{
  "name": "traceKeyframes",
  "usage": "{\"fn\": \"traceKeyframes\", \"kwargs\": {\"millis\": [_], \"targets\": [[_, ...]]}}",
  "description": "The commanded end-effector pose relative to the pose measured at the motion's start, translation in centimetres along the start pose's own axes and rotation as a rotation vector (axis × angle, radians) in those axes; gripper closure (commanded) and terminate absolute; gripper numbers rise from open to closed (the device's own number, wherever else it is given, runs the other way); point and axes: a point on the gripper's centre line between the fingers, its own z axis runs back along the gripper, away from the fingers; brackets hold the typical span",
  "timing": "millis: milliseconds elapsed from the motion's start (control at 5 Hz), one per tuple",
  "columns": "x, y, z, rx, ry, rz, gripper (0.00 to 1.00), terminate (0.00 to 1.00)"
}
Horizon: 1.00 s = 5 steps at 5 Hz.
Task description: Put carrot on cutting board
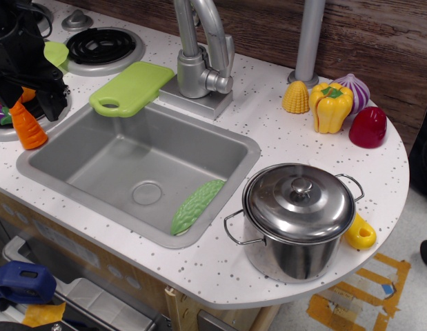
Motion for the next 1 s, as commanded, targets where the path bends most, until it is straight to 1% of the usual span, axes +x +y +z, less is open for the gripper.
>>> {"fn": "traceKeyframes", "kwargs": {"millis": [0,200,400,600,800], "targets": [[0.0,0.0,0.0,0.000,0.000,0.000,0.00,0.00],[0.2,0.5,0.3,0.066,-0.005,0.114,0.00,0.00],[0.5,1.3,0.5,0.111,-0.024,0.207,0.00,0.00],[0.8,2.1,0.3,0.123,-0.030,0.289,0.00,0.00],[0.9,2.9,-0.3,0.108,-0.039,0.354,0.00,0.00]]}}
